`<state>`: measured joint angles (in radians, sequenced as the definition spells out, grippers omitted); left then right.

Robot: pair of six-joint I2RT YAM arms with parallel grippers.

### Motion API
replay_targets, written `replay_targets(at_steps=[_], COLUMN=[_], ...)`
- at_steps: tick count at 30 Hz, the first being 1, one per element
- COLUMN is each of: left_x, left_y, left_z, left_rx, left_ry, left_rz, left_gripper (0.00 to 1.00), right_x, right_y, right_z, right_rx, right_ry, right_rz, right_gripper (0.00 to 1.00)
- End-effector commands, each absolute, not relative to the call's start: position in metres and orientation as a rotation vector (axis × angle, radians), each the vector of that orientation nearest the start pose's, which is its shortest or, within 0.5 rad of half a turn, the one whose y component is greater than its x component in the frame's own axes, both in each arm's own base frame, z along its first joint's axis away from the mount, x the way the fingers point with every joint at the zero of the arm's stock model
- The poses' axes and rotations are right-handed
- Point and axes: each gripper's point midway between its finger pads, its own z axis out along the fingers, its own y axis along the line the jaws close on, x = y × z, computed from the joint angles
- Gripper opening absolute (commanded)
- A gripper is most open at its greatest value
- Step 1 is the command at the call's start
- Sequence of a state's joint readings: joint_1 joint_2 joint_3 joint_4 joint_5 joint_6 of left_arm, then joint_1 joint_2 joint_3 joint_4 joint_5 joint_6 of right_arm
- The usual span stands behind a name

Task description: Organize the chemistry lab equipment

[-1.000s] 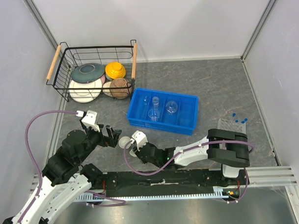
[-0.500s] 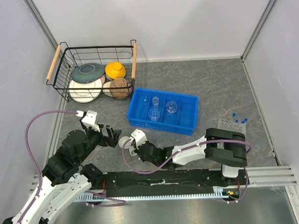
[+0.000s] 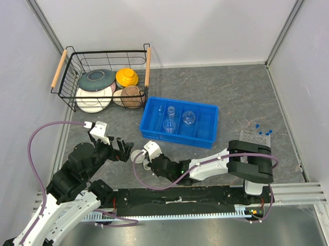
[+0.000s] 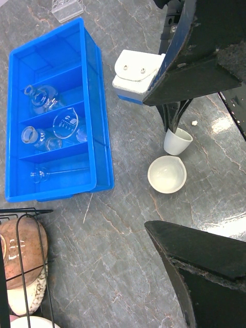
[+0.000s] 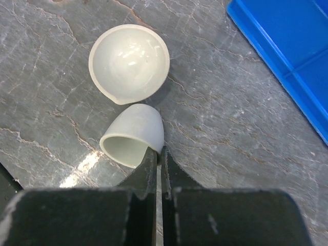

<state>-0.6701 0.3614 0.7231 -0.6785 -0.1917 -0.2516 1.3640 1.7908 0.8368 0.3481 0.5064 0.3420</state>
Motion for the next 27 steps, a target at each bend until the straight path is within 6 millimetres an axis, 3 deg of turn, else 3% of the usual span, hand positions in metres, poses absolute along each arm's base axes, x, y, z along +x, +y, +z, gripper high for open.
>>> replay_targets(at_steps=[1,9,13,15,18,23,27], left_x=[0.179,0.179,0.179,0.178,0.178,0.179,0.179], left_y=[-0.110,-0.110,-0.111,-0.111,-0.112,-0.112,-0.112], left_z=[0.238,0.238,0.238,0.237,0.237,0.237,0.238], left_rx=[0.280,0.285,0.288,0.290,0.295,0.295,0.295], left_ry=[1.866,1.869,1.869,1.870,1.873,1.873,1.870], left_rz=[-0.434,-0.436,-0.440,-0.441,-0.439,-0.439,-0.441], left_gripper=[1.00,1.00,1.00,1.00,1.00,1.00,1.00], right_x=[0.166,0.157,0.162,0.173,0.186,0.225,0.257], right_y=[0.418,0.392,0.355,0.336,0.299,0.251,0.218], right_z=[0.087,0.145,0.170,0.199,0.217,0.231,0.228], right_rx=[-0.718,-0.656,-0.584,-0.480,-0.390,-0.177,-0.050], right_ry=[1.943,1.971,2.015,1.979,2.002,2.041,2.090], right_rz=[0.510,0.541,0.424,0.375,0.244,0.133,0.107], right_gripper=[0.00,0.00,0.00,0.00,0.00,0.00,0.00])
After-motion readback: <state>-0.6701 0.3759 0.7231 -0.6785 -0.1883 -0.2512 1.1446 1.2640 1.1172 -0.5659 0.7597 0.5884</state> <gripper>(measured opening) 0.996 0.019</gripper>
